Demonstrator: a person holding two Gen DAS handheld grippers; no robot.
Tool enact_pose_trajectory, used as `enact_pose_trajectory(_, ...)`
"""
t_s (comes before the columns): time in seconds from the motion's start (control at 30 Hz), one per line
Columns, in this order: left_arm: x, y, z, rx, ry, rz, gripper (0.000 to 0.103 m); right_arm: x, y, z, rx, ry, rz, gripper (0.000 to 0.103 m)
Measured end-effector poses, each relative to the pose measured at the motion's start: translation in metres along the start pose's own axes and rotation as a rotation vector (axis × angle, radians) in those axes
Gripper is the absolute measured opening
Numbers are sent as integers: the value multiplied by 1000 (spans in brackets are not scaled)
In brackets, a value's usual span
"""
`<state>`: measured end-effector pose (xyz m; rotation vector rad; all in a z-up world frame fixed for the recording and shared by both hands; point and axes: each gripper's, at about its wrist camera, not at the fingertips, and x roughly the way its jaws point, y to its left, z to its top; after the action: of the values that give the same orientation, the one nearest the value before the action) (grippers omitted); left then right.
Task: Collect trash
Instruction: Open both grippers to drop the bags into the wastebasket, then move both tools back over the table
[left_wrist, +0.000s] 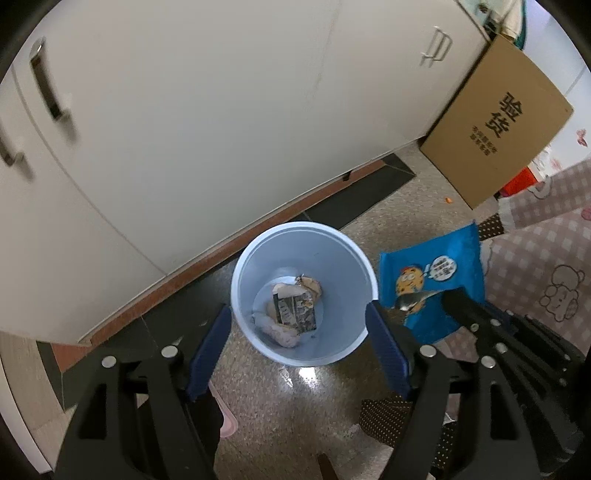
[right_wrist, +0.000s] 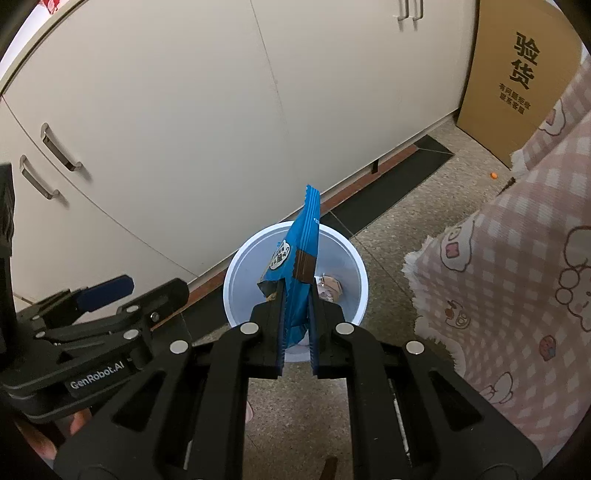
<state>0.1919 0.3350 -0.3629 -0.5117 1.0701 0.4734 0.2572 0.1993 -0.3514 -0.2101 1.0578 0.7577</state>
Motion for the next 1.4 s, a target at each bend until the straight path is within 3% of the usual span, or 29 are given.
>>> enact_pose_trajectory(0.27,9,30,0,-92,18,30,73,16,10,16,-30,-13,5,16)
enact_pose_trajectory(0.33,11,35,-1,-102,21,31,73,20,13,20,-35,-26,-3,41)
enact_pose_trajectory(0.37,12,37,-1,-104,23,34,73,21,13,21,-32,-34,-4,48)
enact_pose_trajectory(0.8,-2,40,2,-123,1,26,73,7,24,21,-71,-67,-36,50)
enact_pose_trajectory(1.07,-71,19,8,-108,-120,-18,73,-64,24,28,-54,-166,-27,51)
enact_pose_trajectory(1.4,-207,-38,1,-51,-379,-141,75,-230,15,21,-36,-444,-22,55)
